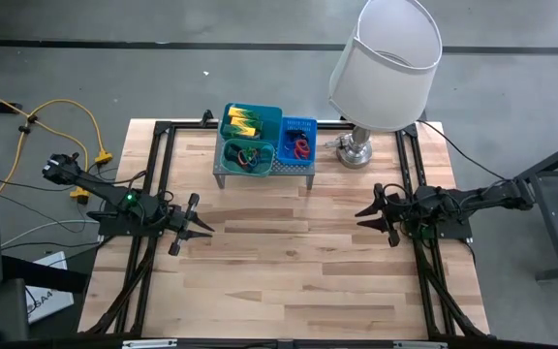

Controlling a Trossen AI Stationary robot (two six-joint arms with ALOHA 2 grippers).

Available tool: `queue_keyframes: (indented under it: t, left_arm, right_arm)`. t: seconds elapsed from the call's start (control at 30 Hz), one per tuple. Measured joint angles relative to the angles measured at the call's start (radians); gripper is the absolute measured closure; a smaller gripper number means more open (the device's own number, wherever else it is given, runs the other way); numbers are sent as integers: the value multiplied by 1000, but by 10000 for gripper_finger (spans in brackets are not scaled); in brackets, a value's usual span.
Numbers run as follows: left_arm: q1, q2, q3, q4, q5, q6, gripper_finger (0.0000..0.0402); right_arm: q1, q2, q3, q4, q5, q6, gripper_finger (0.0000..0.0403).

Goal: Pick & Place Office Desk Supplies
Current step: Return to Home Position

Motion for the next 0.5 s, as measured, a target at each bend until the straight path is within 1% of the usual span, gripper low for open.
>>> queue_keyframes:
  t: [0.5]
  left_arm:
    - [0,0,0,0,0,0,341]
  right_arm:
    - [0,0,0,0,11,0,302]
